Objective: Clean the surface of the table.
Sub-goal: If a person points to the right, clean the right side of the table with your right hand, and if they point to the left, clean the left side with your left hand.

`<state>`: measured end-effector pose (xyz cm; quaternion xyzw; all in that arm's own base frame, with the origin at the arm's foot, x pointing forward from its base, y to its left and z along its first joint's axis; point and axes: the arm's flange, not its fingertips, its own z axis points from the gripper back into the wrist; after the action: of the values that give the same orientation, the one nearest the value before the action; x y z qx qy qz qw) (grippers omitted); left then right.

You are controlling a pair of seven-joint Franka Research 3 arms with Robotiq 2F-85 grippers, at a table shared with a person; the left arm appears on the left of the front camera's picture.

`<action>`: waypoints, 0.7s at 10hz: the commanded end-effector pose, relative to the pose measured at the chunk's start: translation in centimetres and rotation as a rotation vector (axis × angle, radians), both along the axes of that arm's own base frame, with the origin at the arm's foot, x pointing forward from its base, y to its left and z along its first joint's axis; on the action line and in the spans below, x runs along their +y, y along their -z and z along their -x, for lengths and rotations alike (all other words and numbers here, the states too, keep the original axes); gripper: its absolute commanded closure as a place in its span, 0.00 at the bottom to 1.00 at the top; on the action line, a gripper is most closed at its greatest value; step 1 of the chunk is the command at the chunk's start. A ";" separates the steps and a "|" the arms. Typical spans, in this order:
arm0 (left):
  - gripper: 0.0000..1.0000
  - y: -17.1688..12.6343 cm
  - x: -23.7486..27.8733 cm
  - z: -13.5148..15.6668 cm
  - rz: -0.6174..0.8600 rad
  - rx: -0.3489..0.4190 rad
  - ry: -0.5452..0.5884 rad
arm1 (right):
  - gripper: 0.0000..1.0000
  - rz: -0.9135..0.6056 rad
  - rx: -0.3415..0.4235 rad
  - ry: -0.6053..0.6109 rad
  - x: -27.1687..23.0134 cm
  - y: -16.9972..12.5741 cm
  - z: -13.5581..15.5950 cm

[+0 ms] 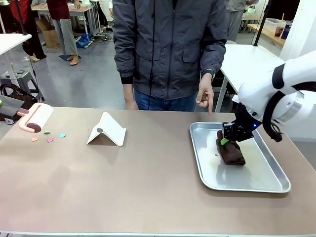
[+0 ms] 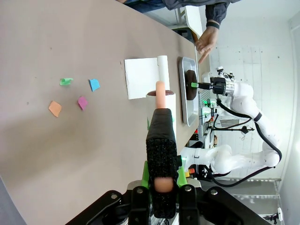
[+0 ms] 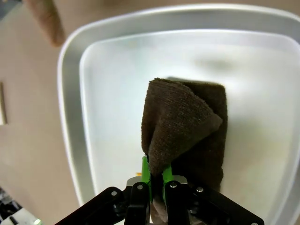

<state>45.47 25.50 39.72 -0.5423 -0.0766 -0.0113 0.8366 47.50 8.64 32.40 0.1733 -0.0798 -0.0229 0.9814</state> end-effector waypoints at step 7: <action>0.84 -0.3 -0.3 0.4 0.011 -0.001 0.006 | 0.89 -0.007 -0.049 -0.220 5.0 1.8 0.8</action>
<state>45.47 25.50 39.71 -0.5424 -0.0765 -0.0112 0.8366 46.88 13.52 31.35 0.2024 -0.0617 0.0616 0.9754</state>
